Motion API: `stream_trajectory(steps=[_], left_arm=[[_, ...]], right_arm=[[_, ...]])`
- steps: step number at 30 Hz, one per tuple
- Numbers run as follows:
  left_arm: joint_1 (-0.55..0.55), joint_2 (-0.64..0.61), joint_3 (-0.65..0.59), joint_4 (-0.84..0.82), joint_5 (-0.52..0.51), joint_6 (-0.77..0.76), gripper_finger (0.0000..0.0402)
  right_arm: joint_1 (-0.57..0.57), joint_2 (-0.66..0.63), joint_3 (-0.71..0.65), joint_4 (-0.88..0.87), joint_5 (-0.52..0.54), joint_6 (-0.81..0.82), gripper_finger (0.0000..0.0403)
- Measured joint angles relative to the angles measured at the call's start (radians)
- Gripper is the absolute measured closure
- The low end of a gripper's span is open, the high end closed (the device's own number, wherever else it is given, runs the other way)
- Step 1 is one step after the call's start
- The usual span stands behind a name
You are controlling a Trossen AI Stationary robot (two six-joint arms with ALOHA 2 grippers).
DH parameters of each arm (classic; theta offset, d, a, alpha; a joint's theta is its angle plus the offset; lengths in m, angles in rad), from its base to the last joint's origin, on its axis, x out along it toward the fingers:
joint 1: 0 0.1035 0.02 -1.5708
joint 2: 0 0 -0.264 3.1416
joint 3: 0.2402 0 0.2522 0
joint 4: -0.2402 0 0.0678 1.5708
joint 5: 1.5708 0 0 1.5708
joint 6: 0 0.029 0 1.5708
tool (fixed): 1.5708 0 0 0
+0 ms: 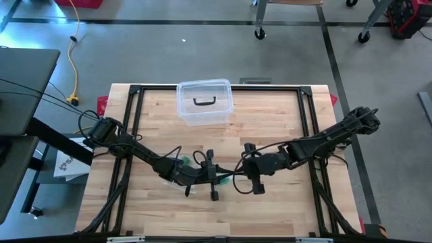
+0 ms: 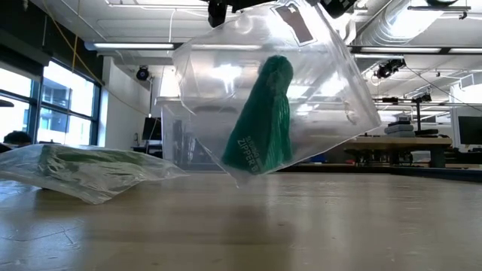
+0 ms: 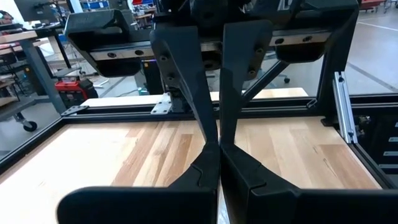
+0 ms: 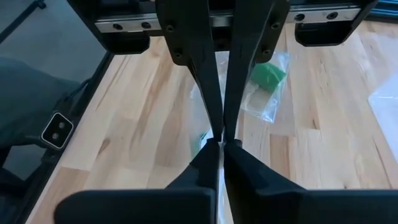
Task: Roll bandage
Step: Close the zip bag
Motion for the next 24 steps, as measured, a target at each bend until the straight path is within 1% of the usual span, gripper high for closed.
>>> stream_trajectory(steps=[9, 15, 24], left_arm=[[0.000, 0.002, -0.002, 0.011, 0.001, 0.000, 0.0401], [-0.006, 0.003, -0.003, 0.010, 0.003, 0.002, 0.0401], [-0.019, -0.029, -0.002, 0.022, -0.020, 0.034, 0.0401]], right_arm=[[0.000, 0.006, 0.000, -0.006, -0.003, 0.007, 0.0399], [0.000, 0.040, 0.002, -0.010, -0.012, 0.004, 0.0398], [-0.001, 0.059, 0.002, -0.022, -0.011, 0.001, 0.0398]])
